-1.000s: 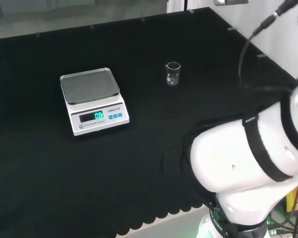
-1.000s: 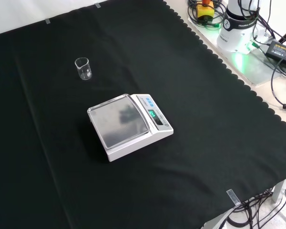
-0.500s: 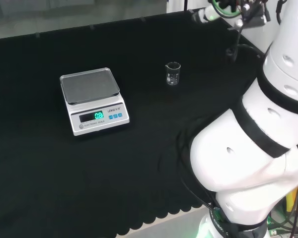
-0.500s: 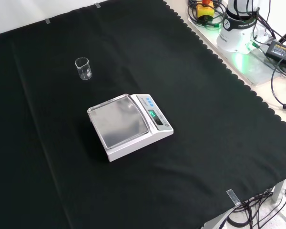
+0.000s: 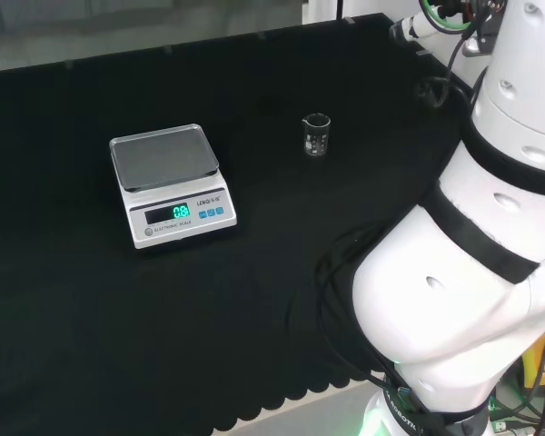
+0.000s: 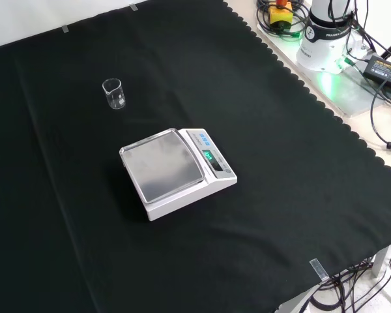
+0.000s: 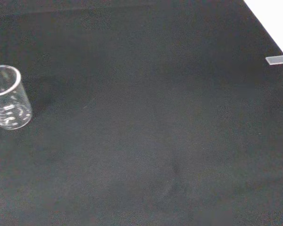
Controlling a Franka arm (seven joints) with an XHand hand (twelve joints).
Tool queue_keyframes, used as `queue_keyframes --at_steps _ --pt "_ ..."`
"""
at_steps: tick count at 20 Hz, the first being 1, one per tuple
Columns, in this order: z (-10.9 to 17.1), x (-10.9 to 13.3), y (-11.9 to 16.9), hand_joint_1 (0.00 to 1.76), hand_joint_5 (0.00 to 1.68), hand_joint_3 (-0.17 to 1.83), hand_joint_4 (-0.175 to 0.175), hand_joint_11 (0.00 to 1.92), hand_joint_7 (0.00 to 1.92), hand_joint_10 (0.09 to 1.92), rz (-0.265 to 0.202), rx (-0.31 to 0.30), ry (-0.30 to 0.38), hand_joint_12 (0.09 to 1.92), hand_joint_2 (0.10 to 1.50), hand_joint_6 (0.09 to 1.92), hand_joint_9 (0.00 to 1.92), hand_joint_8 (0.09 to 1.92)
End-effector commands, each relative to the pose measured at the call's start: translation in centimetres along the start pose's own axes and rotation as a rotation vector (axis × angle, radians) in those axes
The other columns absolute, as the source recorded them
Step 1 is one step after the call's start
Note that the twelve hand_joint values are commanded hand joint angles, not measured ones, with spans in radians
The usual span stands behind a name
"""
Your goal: Pick up the beaker.
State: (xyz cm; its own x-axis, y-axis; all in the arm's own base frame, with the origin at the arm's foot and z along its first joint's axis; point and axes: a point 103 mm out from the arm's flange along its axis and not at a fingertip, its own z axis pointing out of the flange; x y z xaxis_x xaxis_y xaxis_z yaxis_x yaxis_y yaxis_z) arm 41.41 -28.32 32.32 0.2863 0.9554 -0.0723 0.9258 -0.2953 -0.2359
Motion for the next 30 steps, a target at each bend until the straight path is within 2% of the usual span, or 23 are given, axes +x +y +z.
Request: queue_keyframes --at_steps 1,2,6,8,12,13,19,20,27,30 --pt "3.3 15.4 7.0 0.18 0.22 0.15 -0.098 0.36 0.09 0.09 -0.298 -0.010 0.009 1.42 0.83 0.09 0.47 0.66" --pt "3.3 16.2 6.9 0.18 0.21 0.14 -0.098 0.37 0.09 0.12 -0.305 -0.009 0.010 1.42 0.84 0.09 0.45 0.66" --pt "3.2 19.2 6.6 0.18 0.20 0.09 -0.100 0.38 0.08 0.67 -0.329 -0.015 0.008 1.41 0.86 0.09 0.22 0.67" --pt "3.1 20.7 6.5 0.18 0.20 0.08 -0.101 0.38 0.08 0.78 -0.335 -0.017 0.004 1.42 0.87 0.09 0.18 0.68" --pt "3.3 24.6 6.6 0.18 0.20 0.08 -0.101 0.38 0.08 0.81 -0.341 -0.008 -0.020 1.42 0.87 0.09 0.16 0.68" --pt "3.6 25.0 6.7 0.18 0.20 0.08 -0.101 0.38 0.08 0.82 -0.342 -0.008 -0.025 1.42 0.87 0.09 0.16 0.68" --pt "5.4 20.9 7.4 0.19 0.21 0.08 -0.097 0.38 0.08 0.83 -0.335 -0.013 -0.037 1.42 0.86 0.09 0.16 0.69" --pt "5.5 23.9 7.8 0.19 0.21 0.08 -0.096 0.38 0.08 0.83 -0.310 -0.002 -0.063 1.42 0.86 0.09 0.16 0.69" --pt "6.1 24.4 9.1 0.20 0.22 0.07 -0.094 0.37 0.09 0.83 -0.306 0.006 -0.059 1.42 0.86 0.09 0.16 0.69" --pt "6.7 24.5 9.8 0.20 0.23 0.07 -0.092 0.37 0.09 0.83 -0.310 0.005 -0.083 1.43 0.85 0.09 0.16 0.69"
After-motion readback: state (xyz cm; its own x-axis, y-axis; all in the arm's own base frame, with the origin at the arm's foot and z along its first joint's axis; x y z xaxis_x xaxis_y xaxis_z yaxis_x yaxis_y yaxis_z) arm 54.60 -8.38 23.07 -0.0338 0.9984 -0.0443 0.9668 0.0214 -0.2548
